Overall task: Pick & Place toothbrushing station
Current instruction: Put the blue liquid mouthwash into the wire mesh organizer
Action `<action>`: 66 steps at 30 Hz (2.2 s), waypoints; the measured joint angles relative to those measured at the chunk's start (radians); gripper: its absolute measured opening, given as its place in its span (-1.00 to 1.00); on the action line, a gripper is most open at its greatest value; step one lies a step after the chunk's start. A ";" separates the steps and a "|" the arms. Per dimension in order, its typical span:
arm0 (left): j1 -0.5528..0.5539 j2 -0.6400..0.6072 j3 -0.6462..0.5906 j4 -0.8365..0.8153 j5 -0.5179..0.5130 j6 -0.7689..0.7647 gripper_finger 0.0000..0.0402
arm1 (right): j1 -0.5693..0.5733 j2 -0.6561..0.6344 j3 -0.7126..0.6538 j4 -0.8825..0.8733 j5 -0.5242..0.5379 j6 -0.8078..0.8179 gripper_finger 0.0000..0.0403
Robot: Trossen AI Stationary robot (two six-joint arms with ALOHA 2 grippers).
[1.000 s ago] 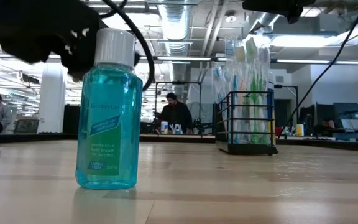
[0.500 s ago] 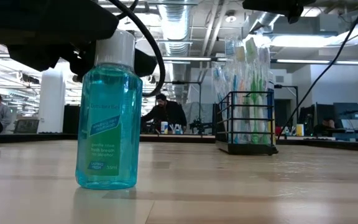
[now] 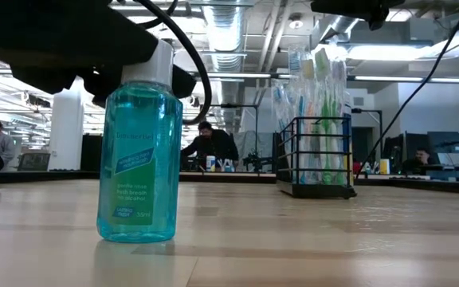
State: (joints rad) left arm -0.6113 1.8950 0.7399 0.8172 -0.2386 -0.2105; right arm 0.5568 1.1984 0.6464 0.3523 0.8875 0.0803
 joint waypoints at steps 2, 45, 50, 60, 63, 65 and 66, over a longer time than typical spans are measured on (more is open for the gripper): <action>0.000 0.000 0.000 -0.011 0.000 0.010 -0.29 | 0.000 0.000 0.000 0.000 0.000 0.000 -0.40; 0.216 -0.260 -0.001 -0.210 -0.103 0.100 -0.55 | 0.000 0.000 0.000 0.000 0.000 0.010 -0.40; 0.288 -0.267 -0.001 -0.212 -0.099 0.101 -0.55 | -0.001 0.000 0.000 0.000 0.000 0.010 -0.40; 0.419 -0.267 -0.001 -0.211 -0.066 0.140 -0.55 | -0.001 0.000 0.000 0.000 0.000 0.007 -0.40; 0.467 -0.267 -0.001 -0.209 -0.026 0.150 -0.55 | -0.001 0.000 0.000 0.000 0.000 0.007 -0.40; 0.497 -0.267 -0.001 -0.208 0.002 0.147 -0.55 | -0.001 0.000 0.000 0.000 0.000 0.007 -0.40; 0.509 -0.267 -0.001 -0.207 0.011 0.147 -0.55 | -0.001 0.000 0.000 0.000 0.000 0.006 -0.40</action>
State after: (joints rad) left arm -0.1022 1.6279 0.7391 0.6103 -0.2280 -0.0637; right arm 0.5554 1.1984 0.6464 0.3523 0.8875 0.0865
